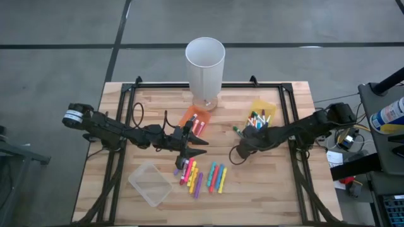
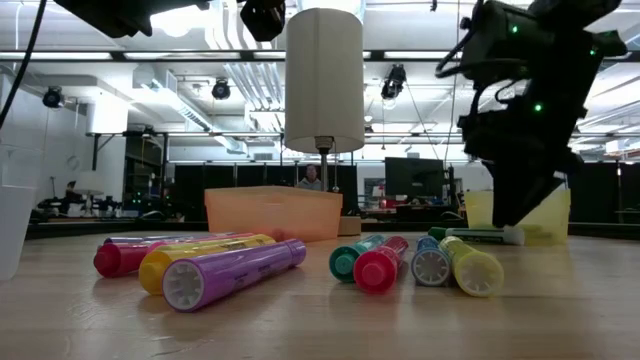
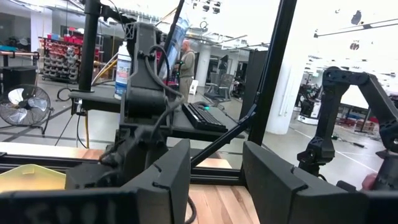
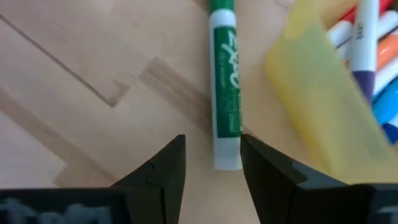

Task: Pick & Place Markers
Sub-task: Put the large green marker pen into the orange bin

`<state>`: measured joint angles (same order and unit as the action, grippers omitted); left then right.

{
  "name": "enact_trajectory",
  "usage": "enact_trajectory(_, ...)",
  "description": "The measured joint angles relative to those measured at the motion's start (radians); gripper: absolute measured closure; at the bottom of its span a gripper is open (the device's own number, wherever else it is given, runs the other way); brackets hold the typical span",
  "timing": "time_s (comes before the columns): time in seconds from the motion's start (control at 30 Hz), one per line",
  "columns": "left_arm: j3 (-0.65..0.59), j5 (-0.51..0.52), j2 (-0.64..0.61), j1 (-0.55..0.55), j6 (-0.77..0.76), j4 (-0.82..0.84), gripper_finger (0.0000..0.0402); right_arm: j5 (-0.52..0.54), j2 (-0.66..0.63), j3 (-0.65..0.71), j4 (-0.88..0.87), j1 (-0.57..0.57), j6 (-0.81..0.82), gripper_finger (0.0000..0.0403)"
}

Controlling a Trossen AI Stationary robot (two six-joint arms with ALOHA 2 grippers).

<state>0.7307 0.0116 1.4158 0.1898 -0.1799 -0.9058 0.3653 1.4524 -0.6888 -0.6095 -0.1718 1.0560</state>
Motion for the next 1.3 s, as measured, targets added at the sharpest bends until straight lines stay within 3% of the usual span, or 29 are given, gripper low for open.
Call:
enact_trajectory(0.37, 0.000, 0.000, 0.000, 0.000, 0.000, 0.001, 0.0260, 0.007, 0.127, -0.005, 0.023, 0.001, -0.016, 0.0261)
enact_trajectory(0.63, 0.000, 0.000, 0.000, 0.000, 0.004, 0.002, 0.0260, -0.007, 0.111, -0.024, 0.021, 0.002, -0.067, 0.0338)
enact_trajectory(0.97, 0.000, 0.000, 0.000, 0.000, 0.013, 0.008, 0.0260, 0.002, 0.101, -0.071, 0.072, -0.020, -0.124, 0.0339)
enact_trajectory(1.3, 0.000, 0.000, 0.000, 0.000, 0.027, 0.026, 0.0260, 0.104, 0.101, -0.179, 0.069, -0.119, -0.193, 0.0339)
